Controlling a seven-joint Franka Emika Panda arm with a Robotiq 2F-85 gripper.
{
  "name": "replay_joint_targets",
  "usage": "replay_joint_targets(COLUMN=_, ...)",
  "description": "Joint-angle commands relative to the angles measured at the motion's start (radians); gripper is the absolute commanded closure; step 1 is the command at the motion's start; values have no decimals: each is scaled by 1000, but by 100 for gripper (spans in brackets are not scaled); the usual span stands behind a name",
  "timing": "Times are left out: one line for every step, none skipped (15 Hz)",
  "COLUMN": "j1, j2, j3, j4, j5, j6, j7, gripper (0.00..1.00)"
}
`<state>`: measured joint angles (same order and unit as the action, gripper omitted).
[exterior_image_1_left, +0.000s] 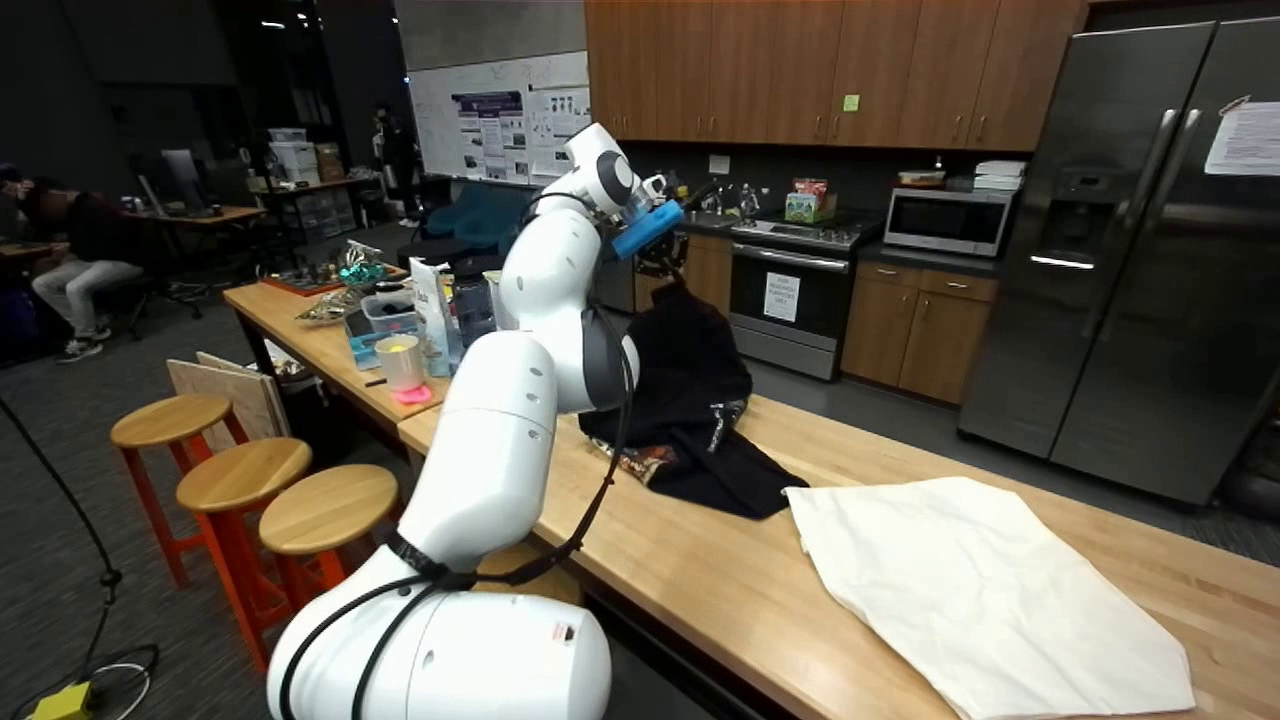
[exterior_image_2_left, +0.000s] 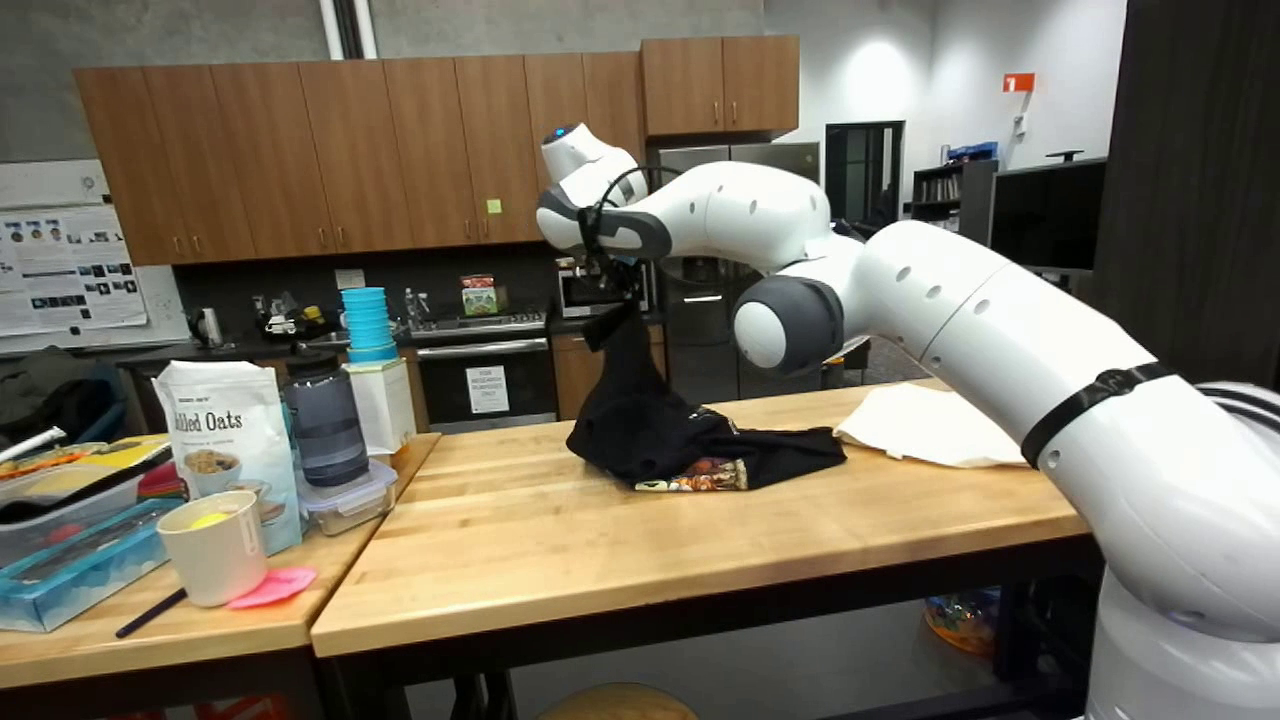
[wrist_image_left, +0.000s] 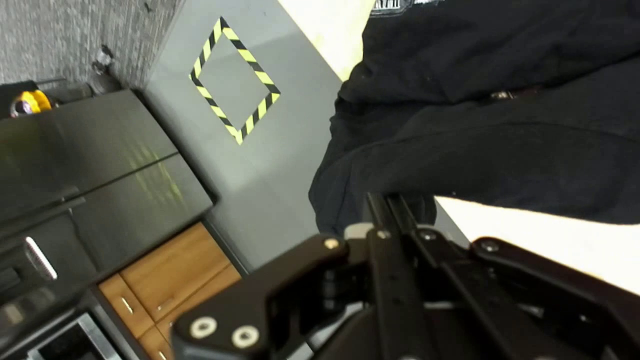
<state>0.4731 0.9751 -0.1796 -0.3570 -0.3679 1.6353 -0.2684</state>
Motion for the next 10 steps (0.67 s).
replay_joint_targets(j1=-47, j2=-28, j3=-24, j4=-36, j5=-27, j6=-83, j7=3, gripper=100)
replay_joint_targets(j1=-58, j2=-31, j3=-27, j4=-44, j5=-30, j6=-116, j7=-1, gripper=100)
replay_joint_targets(j1=-66, j2=-36, j3=-22, j4=-51, j5=-27, j6=-152, j7=-8, gripper=100)
replay_joint_targets(j1=-76, j2=-32, j3=-18, j4=-42, j5=-24, j6=-185, j7=-15, gripper=100)
replay_joint_targets(j1=-81, j2=-30, j3=-11, j4=-31, j5=-19, j6=-223, j7=-25, gripper=100)
replay_joint_targets(j1=-74, j2=-34, j3=-11, j4=-32, j5=-22, j6=-257, j7=-26, gripper=100)
replay_joint_targets(j1=-69, j2=-40, j3=-12, j4=-35, j5=-26, j6=-285, j7=-31, gripper=100)
replay_joint_targets(j1=-57, j2=-46, j3=-13, j4=-38, j5=-32, j6=-317, j7=-38, gripper=100)
replay_joint_targets(j1=-41, j2=-52, j3=-17, j4=-41, j5=-41, j6=-357, j7=-49, gripper=100)
replay_joint_targets(j1=-27, j2=-57, j3=-20, j4=-46, j5=-52, j6=-393, j7=-60, gripper=100)
